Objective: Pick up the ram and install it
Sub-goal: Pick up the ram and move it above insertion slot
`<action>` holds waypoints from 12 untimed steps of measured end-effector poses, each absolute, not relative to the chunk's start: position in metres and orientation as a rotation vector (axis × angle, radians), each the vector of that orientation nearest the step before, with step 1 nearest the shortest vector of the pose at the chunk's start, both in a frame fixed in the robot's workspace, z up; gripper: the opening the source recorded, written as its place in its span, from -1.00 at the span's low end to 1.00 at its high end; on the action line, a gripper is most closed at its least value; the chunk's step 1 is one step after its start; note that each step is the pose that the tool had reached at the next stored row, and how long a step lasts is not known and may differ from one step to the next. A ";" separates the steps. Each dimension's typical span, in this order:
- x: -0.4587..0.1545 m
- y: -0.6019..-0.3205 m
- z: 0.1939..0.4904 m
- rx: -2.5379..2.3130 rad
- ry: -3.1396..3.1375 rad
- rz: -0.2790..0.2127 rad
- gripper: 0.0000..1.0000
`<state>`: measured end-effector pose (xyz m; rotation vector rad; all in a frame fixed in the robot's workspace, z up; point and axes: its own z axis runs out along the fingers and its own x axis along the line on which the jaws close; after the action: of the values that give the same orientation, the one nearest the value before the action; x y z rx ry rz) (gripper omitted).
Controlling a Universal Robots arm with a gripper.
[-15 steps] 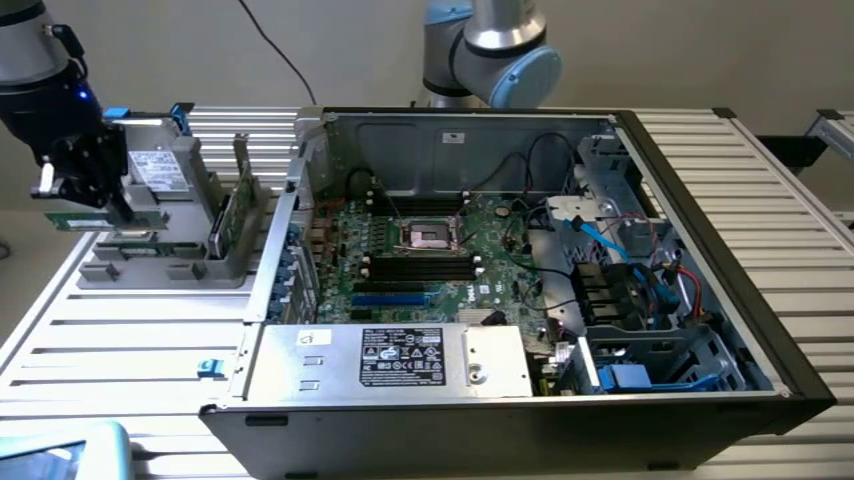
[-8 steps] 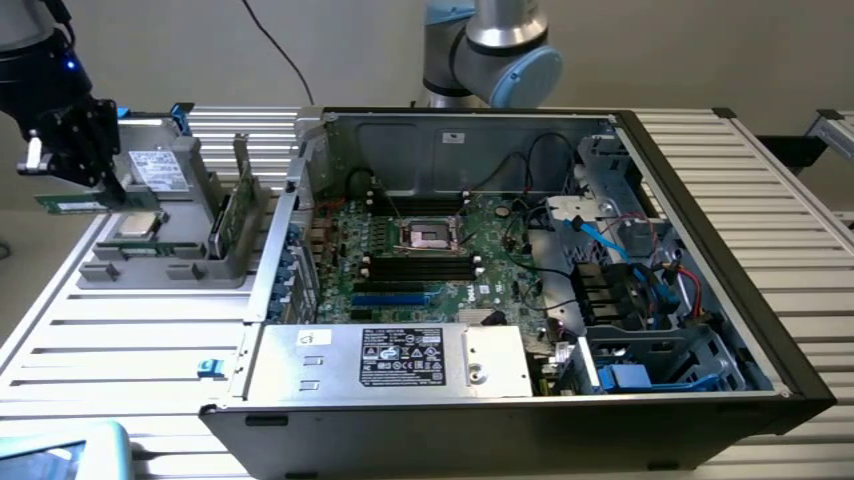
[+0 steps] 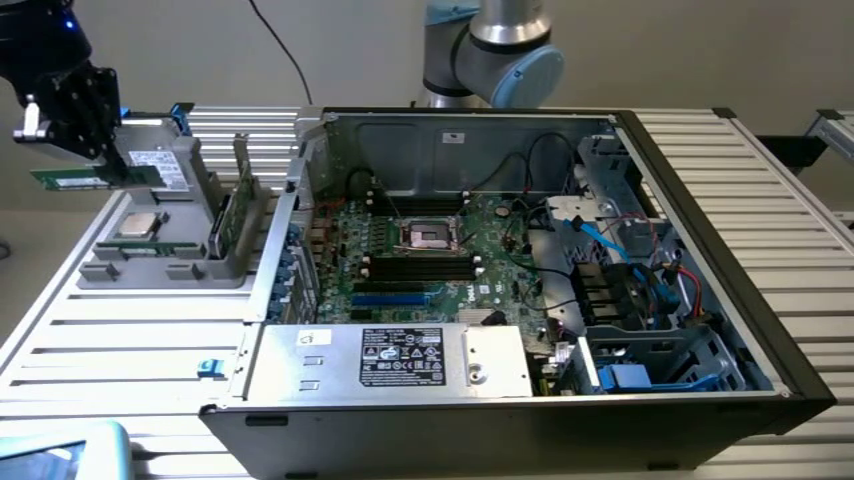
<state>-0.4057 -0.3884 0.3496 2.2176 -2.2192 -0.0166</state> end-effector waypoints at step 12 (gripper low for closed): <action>-0.385 -0.390 0.383 2.204 -2.198 -0.067 -0.71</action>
<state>-0.3847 -0.3896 0.3834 2.2038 -2.1976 -0.0671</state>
